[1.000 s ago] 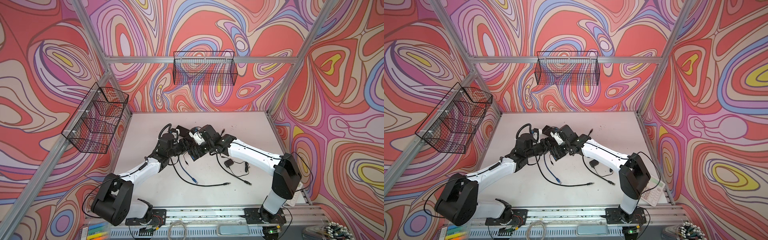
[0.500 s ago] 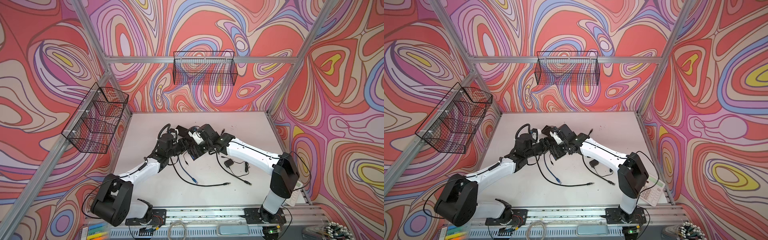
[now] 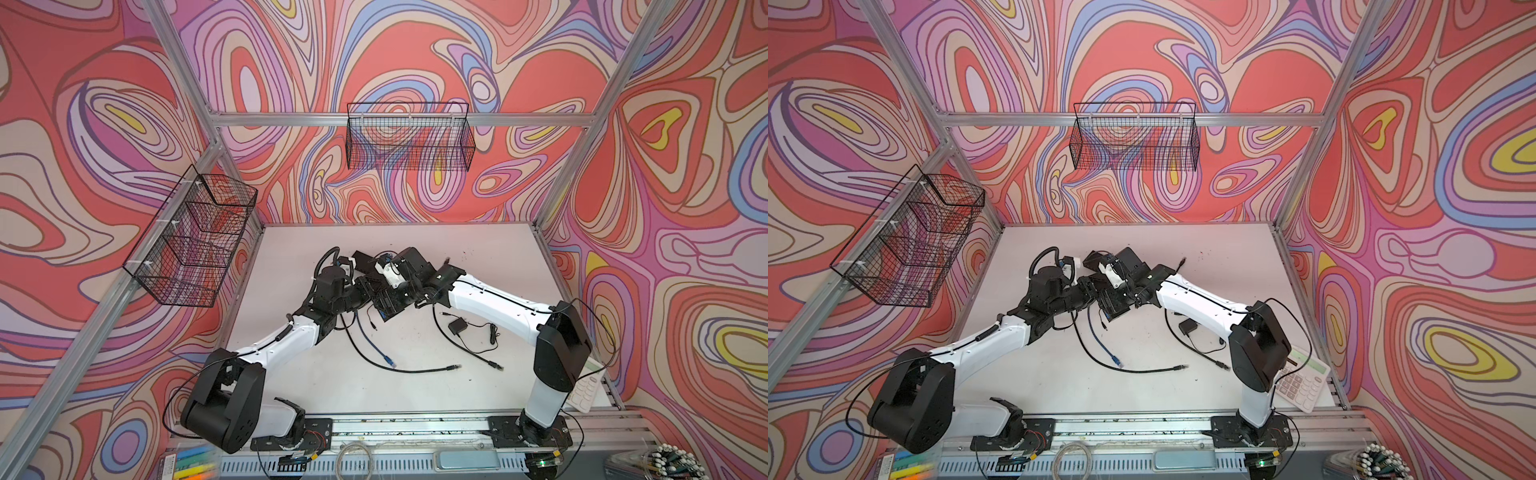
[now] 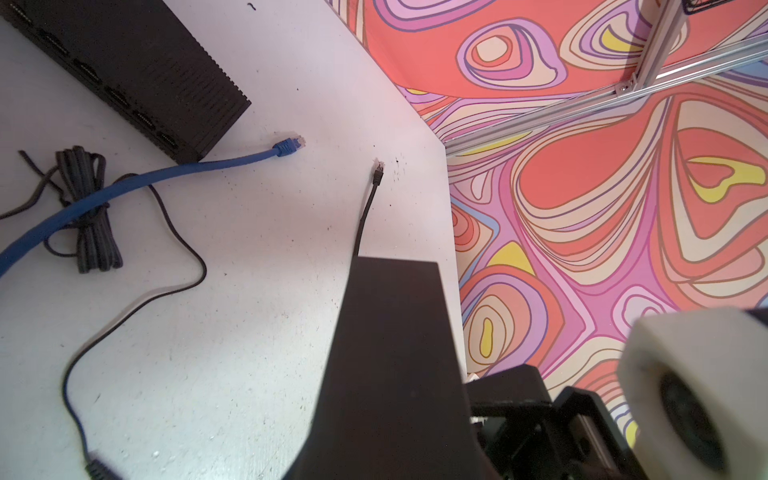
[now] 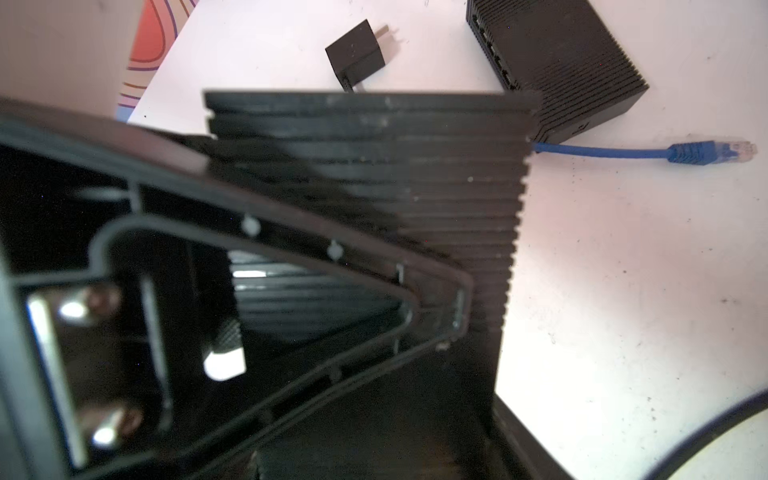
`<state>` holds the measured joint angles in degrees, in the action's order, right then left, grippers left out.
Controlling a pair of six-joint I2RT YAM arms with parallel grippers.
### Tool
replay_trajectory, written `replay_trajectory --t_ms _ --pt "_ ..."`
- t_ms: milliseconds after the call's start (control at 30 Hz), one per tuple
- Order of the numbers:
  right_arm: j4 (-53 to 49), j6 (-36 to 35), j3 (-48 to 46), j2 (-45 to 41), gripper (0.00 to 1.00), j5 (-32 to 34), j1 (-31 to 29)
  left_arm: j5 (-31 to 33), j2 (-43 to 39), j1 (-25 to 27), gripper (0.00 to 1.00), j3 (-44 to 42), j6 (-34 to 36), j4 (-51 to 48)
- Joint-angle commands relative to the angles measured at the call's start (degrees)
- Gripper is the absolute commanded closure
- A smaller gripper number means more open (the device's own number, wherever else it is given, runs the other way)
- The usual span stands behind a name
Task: Insert the plug into the switch port
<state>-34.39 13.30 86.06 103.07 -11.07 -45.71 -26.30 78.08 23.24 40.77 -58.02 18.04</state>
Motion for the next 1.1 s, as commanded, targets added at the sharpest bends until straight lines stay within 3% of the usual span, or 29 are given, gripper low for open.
replay_trajectory --t_ms 0,67,300,1067 --pt "8.23 2.43 0.95 -0.70 0.38 7.01 0.12 -1.81 -0.04 2.20 0.86 1.39 2.90 -8.10" --pt "8.20 2.68 -0.47 -1.20 0.25 6.94 0.12 -1.57 0.09 2.11 0.86 2.06 3.13 -8.63" --pt "8.97 3.63 -7.64 -6.85 0.10 6.12 0.17 -1.01 0.57 1.72 0.88 3.83 4.14 -10.19" --pt "13.25 5.84 -18.91 -10.20 0.09 -3.22 0.05 -1.20 0.75 1.21 0.90 4.32 3.75 -8.97"
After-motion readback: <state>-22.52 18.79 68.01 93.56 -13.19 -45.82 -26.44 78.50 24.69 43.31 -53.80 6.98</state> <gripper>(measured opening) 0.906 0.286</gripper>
